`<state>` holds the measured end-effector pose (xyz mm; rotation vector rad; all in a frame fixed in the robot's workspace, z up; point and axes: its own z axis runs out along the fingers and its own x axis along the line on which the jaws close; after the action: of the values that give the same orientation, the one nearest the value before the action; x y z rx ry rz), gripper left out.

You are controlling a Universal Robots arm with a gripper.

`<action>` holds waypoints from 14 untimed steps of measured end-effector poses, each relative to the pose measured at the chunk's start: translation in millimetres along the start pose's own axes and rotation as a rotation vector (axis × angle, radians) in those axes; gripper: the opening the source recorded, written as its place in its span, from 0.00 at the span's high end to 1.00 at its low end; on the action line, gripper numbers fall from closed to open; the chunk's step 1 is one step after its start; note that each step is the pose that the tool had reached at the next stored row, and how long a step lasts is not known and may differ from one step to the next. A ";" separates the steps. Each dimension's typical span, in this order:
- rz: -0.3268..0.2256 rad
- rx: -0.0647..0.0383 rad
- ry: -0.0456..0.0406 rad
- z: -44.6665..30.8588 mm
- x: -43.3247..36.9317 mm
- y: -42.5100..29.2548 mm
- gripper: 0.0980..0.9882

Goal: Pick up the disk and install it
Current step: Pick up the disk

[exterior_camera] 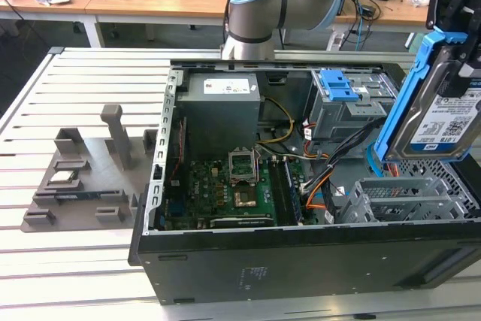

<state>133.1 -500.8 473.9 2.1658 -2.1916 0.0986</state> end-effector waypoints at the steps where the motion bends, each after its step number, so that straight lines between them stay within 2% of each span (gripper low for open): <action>1: 0.000 0.000 0.0000 0.6 -0.3 0.0 0.70; 7: 0.000 0.000 0.0001 11.8 -1.5 0.6 0.70; 12: 0.001 0.000 0.0000 18.4 -1.0 5.9 0.70; 14: 0.001 0.000 0.0002 21.6 1.6 8.2 0.70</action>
<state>125.0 -504.1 452.5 2.1645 -2.1927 0.0988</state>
